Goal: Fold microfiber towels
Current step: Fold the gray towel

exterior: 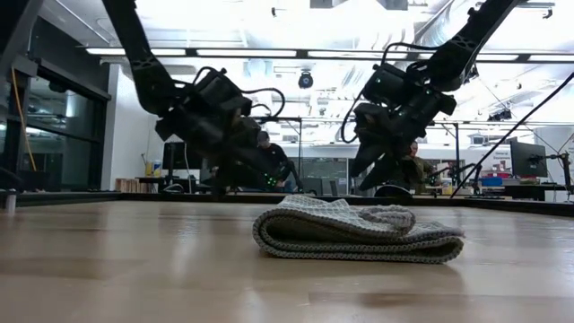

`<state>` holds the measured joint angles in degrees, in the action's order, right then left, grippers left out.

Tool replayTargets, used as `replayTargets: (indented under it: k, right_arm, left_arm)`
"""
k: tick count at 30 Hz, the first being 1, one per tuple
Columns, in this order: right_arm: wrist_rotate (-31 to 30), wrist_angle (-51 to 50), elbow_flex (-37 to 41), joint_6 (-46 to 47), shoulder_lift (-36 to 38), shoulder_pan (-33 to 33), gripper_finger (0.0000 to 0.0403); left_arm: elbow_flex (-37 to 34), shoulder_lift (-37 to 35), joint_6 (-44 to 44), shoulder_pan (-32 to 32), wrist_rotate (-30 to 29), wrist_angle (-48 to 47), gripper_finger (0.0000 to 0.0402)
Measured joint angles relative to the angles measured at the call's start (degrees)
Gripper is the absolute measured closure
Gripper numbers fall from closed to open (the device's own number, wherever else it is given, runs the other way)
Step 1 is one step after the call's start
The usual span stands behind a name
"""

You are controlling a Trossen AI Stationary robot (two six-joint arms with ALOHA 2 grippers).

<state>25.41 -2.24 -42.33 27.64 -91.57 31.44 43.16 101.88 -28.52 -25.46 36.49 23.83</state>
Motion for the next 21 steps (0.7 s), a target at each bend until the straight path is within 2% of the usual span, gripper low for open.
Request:
replayTargets:
  k: [9, 14, 21]
  right_arm:
    - [0.3, 3.4, 0.0, 1.6, -5.9, -1.7, 0.0222]
    - [2.0, 5.6, 0.0, 2.2, -7.2, -2.3, 0.0222]
    - [2.3, 7.4, 0.0, 2.8, -7.2, -2.1, 0.0222]
  left_arm:
    - [3.2, 3.1, 0.1, 0.0, -0.2, -0.3, 0.0253]
    - [3.3, 3.4, 0.0, -0.1, -5.5, -3.6, 0.0253]
    - [3.3, 3.4, 0.1, -0.1, -6.9, -3.9, 0.0253]
